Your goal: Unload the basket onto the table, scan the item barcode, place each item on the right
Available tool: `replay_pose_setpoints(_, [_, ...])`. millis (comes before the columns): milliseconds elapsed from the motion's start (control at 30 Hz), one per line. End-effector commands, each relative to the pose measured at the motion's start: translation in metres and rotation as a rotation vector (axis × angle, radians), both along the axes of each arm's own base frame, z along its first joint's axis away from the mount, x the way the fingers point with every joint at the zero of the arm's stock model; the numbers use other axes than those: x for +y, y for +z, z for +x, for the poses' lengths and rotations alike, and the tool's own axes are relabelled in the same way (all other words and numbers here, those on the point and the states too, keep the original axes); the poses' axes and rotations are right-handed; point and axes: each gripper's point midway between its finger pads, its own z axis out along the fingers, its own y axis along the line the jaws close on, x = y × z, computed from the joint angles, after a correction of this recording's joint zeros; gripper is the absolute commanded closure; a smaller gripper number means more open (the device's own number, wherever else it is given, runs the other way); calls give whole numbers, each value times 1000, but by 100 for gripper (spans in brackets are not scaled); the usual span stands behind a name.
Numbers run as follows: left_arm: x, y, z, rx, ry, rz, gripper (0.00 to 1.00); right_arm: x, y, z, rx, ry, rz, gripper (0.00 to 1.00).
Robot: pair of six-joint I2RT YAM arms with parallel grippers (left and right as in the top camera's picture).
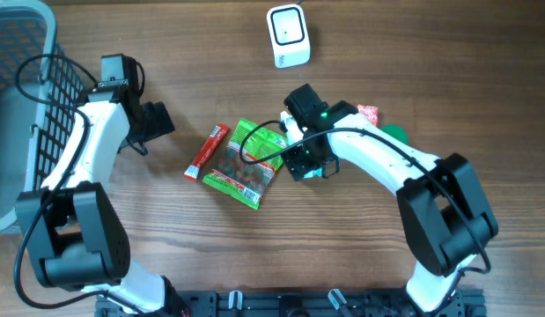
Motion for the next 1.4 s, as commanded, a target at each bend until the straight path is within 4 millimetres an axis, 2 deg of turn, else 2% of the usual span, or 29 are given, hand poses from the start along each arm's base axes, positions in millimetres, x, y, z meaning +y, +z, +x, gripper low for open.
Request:
replay_pose_setpoints(0, [1, 10, 5, -29, -4, 0, 0, 1, 36, 6, -65, 7, 27, 48])
replay_pose_setpoints(33, [1, 10, 5, -29, -4, 0, 0, 1, 33, 1, -44, 9, 32, 71])
replay_pose_setpoints(67, [1, 10, 5, -29, -4, 0, 0, 2, 28, -1, -36, 8, 36, 86])
replay_pose_setpoints(100, [1, 10, 5, -29, -4, 0, 0, 1, 24, -2, -34, 4, 35, 96])
replay_pose_setpoints(300, [1, 10, 5, -29, -4, 0, 0, -9, -12, -16, -9, -17, 23, 96])
replay_pose_setpoints(433, [1, 10, 5, -29, -4, 0, 0, -5, -44, -33, 17, -26, 92, 96])
replay_pose_setpoints(467, [1, 10, 5, -29, -4, 0, 0, -15, -55, -38, 22, -72, 55, 96])
replay_pose_setpoints(500, [1, 10, 5, -29, -4, 0, 0, -33, -64, -42, 12, -101, -27, 95])
replay_pose_setpoints(533, [1, 10, 5, -29, -4, 0, 0, -49, -66, -42, -5, -109, -110, 94])
replay_pose_setpoints(600, [1, 10, 5, -29, -4, 0, 0, -89, -57, -33, -70, -139, -321, 96])
replay_pose_setpoints(667, [1, 10, 5, -29, -4, 0, 0, -103, -43, -19, -114, -167, -406, 96])
replay_pose_setpoints(767, [1, 10, 5, -29, -4, 0, 0, -83, -21, -1, -114, -169, -334, 96])
replay_pose_setpoints(900, [1, 10, 5, -29, -4, 0, 0, -39, -3, 0, -34, -83, -132, 96])
replay_pose_setpoints(967, [1, 10, 5, -29, -4, 0, 0, -26, 0, -1, -14, -80, -65, 96])
replay_pose_setpoints(1167, [1, 10, 5, -29, -4, 0, 0, -2, 3, -1, 12, -64, 70, 96])
replay_pose_setpoints(1367, [1, 10, 5, -29, -4, 0, 0, 3, -11, 6, -43, -61, 100, 96])
